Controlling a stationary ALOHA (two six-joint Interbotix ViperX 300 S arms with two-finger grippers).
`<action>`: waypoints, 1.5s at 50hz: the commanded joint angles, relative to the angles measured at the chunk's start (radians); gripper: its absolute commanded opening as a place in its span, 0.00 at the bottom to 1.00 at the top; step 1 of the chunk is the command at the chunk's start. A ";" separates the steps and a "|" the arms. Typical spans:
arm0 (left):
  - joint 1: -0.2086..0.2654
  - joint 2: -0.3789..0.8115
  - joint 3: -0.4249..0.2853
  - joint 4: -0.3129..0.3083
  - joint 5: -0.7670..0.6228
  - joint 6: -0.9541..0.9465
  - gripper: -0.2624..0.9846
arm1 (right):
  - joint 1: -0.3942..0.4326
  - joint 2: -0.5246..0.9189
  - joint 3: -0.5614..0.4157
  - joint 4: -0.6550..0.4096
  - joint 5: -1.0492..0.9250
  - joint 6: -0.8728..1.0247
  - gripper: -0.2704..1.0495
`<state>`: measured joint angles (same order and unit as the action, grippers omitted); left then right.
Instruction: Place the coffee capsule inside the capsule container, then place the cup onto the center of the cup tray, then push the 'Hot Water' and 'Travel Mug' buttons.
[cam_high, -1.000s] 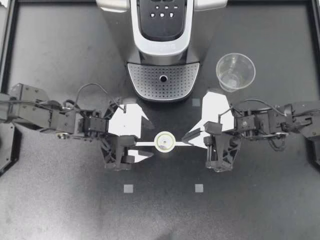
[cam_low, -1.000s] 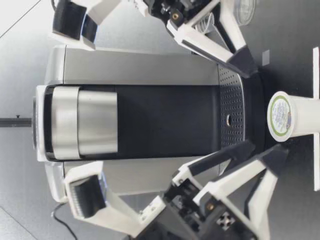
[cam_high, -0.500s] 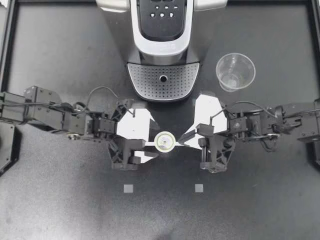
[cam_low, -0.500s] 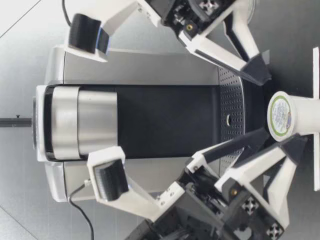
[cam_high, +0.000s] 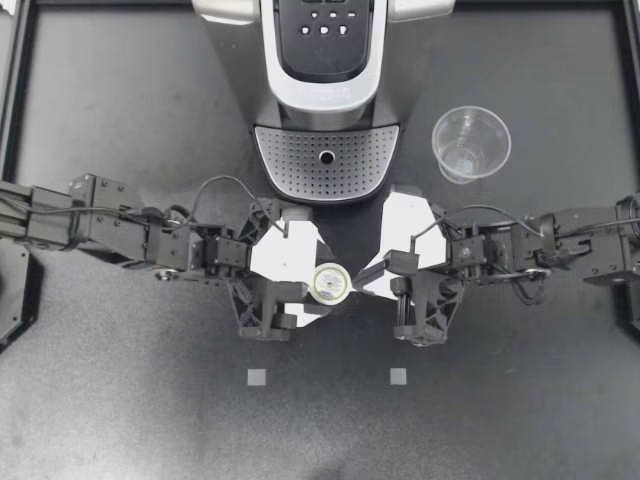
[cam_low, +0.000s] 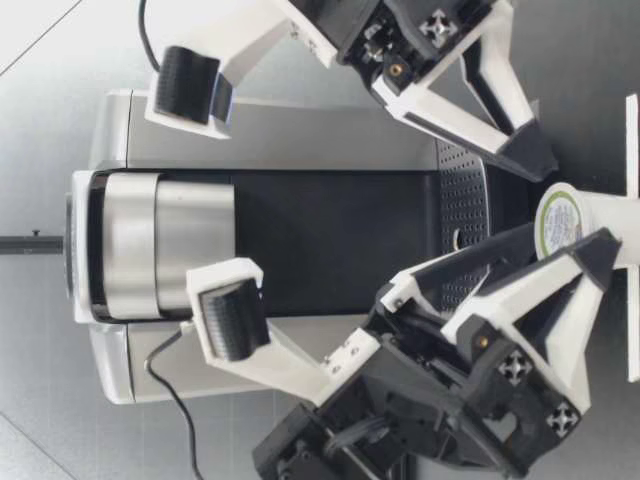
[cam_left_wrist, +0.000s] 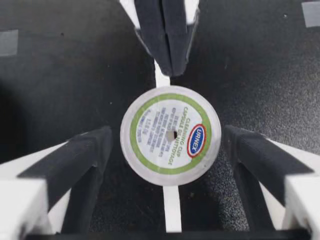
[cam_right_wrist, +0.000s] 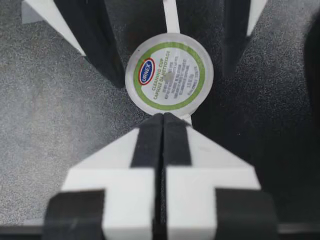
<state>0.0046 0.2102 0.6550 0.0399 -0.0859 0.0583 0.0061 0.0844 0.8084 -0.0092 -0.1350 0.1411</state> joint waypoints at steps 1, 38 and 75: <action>0.003 -0.009 -0.023 0.002 -0.009 0.003 0.85 | 0.005 -0.005 -0.026 -0.003 -0.005 -0.003 0.25; 0.003 0.002 -0.043 0.002 -0.002 0.005 0.62 | 0.005 0.012 -0.044 -0.017 -0.003 -0.003 0.25; 0.003 -0.172 0.044 -0.009 0.011 -0.015 0.60 | -0.106 -0.272 -0.014 0.025 -0.239 0.012 0.25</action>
<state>0.0046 0.0951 0.6995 0.0322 -0.0706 0.0445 -0.0629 -0.1488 0.7977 0.0046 -0.2899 0.1519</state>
